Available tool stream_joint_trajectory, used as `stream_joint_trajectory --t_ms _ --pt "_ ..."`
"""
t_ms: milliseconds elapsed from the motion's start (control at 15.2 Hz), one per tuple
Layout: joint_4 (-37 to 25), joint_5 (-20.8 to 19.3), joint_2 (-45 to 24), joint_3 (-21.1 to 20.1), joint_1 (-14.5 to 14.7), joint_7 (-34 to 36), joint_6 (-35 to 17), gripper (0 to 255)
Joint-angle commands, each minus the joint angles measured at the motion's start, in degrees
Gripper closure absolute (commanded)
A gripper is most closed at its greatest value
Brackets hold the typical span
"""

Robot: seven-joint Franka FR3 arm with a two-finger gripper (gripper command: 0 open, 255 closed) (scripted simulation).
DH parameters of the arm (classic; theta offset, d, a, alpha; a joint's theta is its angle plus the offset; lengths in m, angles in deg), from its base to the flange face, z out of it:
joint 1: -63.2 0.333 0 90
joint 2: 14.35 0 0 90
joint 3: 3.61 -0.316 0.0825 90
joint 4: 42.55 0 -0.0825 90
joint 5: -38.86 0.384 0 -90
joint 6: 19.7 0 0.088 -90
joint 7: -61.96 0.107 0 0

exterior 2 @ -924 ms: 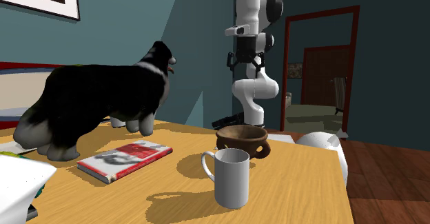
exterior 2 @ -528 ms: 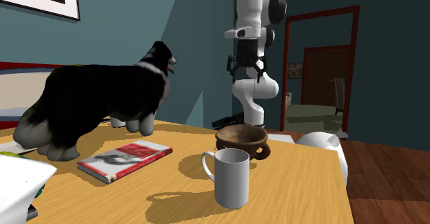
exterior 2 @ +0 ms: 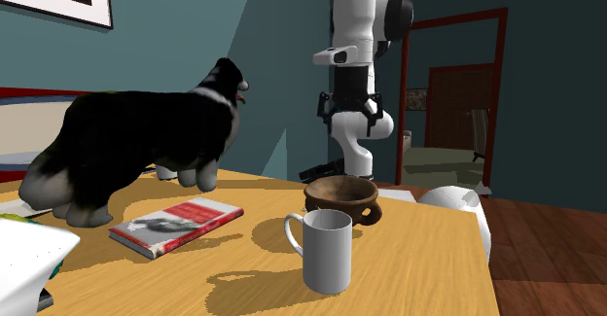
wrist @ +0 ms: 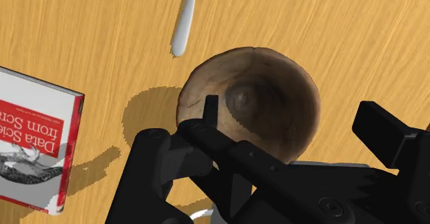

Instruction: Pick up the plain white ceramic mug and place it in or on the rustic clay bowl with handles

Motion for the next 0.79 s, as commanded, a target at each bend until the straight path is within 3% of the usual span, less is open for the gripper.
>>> stream_joint_trajectory --t_ms 0,726 --pt "-2.5 0.2 -4.1 0.1 0.0 0.0 -1.8 0" --pt "-23.0 1.9 -28.6 -0.3 0.6 1.3 -6.4 0"
